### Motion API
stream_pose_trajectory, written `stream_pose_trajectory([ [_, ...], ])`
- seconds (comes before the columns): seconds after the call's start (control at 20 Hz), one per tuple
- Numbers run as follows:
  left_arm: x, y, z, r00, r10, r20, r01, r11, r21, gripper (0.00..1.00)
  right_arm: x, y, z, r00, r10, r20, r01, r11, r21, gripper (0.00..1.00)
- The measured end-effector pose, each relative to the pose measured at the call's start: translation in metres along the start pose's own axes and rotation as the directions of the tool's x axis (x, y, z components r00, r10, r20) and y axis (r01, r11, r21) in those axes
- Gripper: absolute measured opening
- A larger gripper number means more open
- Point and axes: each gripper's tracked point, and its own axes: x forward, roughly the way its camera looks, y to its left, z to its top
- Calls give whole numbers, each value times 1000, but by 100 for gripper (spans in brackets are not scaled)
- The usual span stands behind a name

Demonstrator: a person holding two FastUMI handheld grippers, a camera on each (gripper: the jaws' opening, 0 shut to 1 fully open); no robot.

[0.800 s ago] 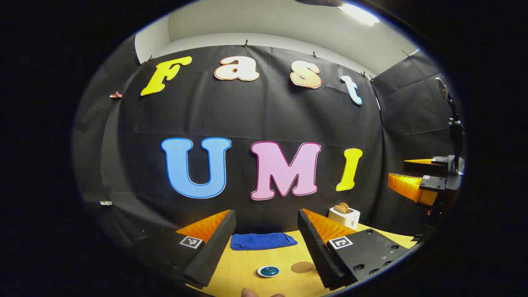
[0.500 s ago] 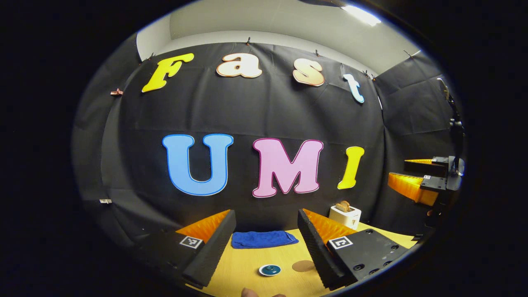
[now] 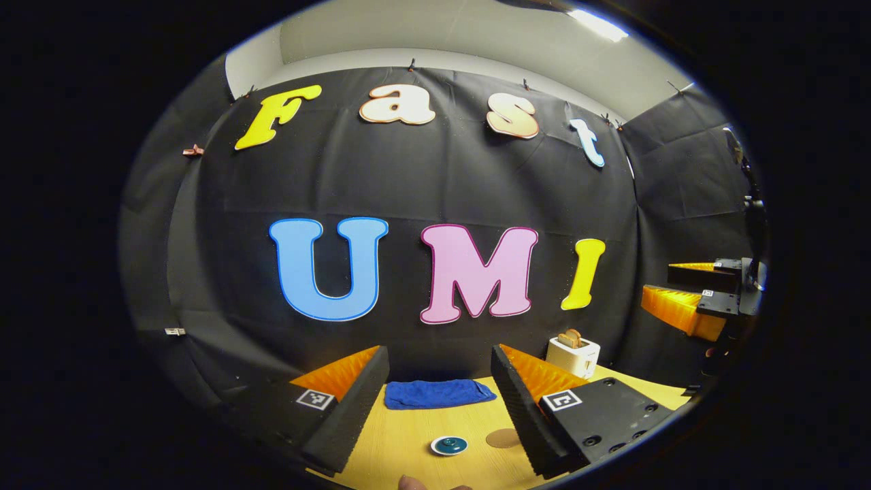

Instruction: Open the teacup lid with one hand, grasp the water bottle and pour water into the teacup with the other hand; after pouring, place the water bottle on the coaster and then close the teacup lid.

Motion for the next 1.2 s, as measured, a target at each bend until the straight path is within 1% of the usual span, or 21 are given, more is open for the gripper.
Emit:
stream_pose_trajectory([
  [0.15, 5, -5, -7, 1000, -13, -9, 13, 1000, 0, 95, 1, 2, -9, 1000, 13, -10, -13, 1000, 16, 96],
  [0.25, 11, -10, -24, 999, -30, -24, 29, 999, -13, 95, 0, 2, -13, 1000, 8, -6, -8, 1000, 28, 97],
  [0.35, 22, -10, -60, 998, -31, -60, 30, 999, -14, 95, 1, 7, -25, 1000, 16, -20, -15, 999, 41, 97],
  [0.5, 40, -18, -117, 994, -53, -100, 52, 999, -9, 95, 1, 9, -43, 999, 14, -49, -12, 999, 32, 96],
  [0.6, 56, -21, -162, 989, -65, -132, 63, 998, -19, 95, 2, 13, -56, 997, 25, -75, -22, 999, 40, 97],
  [0.7, 76, -21, -220, 978, -60, -201, 53, 998, -37, 94, 2, 17, -65, 995, 39, -96, -35, 999, 41, 97],
  [0.85, 98, -18, -278, 963, -40, -265, 26, 998, -54, 92, 5, 20, -80, 992, 50, -114, -49, 999, 13, 97],
  [0.9, 112, -22, -315, 952, -40, -303, 25, 998, -54, 89, 9, 21, -97, 989, 50, -142, -49, 999, 5, 97],
  [1.0, 123, -29, -343, 945, -46, -323, 31, 998, -51, 84, 13, 21, -111, 984, 44, -175, -43, 999, 6, 97],
  [1.15, 130, -34, -355, 943, -61, -328, 41, 997, -68, 83, 14, 24, -122, 980, 47, -194, -45, 999, 14, 97],
  [1.2, 132, -31, -356, 946, -43, -322, 27, 998, -52, 80, 14, 24, -128, 978, 47, -203, -45, 999, 17, 97],
])
